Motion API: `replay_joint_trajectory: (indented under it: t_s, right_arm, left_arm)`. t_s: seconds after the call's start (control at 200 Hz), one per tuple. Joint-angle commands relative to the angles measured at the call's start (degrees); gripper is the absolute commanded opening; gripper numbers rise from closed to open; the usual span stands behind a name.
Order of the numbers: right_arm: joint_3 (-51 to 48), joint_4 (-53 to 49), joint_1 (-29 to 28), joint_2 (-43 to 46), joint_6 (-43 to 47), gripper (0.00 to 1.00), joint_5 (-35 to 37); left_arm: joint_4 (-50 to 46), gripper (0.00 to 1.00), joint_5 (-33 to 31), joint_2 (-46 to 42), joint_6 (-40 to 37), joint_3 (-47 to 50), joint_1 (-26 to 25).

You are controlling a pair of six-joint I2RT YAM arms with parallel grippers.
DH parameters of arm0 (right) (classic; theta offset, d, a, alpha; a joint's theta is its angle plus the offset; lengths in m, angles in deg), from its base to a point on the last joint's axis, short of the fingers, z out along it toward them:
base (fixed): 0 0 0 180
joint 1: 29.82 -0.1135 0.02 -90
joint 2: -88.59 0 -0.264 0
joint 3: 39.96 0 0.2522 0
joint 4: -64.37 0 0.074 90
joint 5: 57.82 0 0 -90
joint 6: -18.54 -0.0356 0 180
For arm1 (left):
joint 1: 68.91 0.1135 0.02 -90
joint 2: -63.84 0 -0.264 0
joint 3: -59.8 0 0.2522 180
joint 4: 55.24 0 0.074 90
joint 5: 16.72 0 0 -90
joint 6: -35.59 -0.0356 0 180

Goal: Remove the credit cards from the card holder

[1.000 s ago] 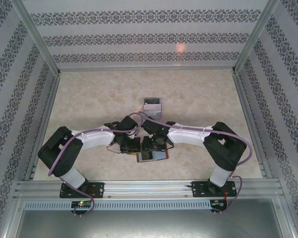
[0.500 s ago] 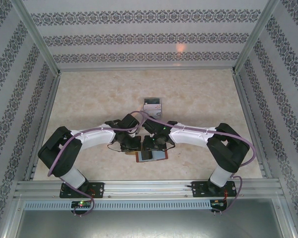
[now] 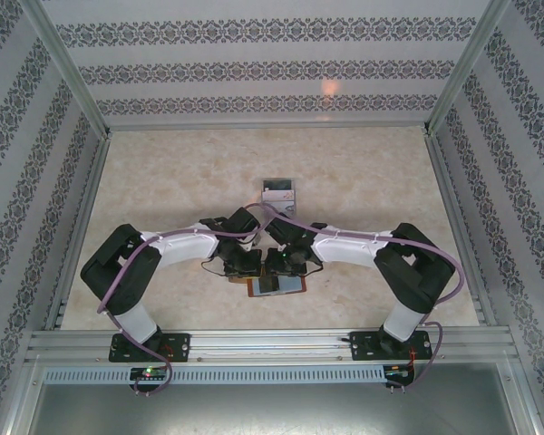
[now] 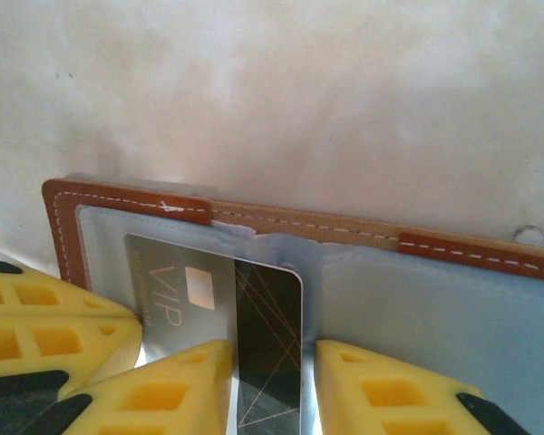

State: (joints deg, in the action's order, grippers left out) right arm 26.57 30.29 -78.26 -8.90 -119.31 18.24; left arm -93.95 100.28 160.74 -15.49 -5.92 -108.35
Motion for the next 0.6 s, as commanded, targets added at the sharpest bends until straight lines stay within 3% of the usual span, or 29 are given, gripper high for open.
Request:
replay_joint_trajectory:
  t_s: [0.0, 0.34, 0.595]
  right_arm:
    - [-2.9, 5.2, 0.5, 1.2, -1.2, 0.28, -4.1]
    - [-7.8, 11.6, 1.8, 8.7, -3.4, 0.21, -7.5]
    - [-9.1, 14.2, 2.8, 7.1, -3.9, 0.16, -9.8]
  left_arm:
    - [-5.1, 0.06, -2.8, 2.6, -2.6, 0.1, -0.8]
    - [-5.1, 0.06, -3.2, 2.9, -2.3, 0.2, -0.8]
    - [-5.3, 0.06, -3.2, 2.7, -2.3, 0.1, -0.8]
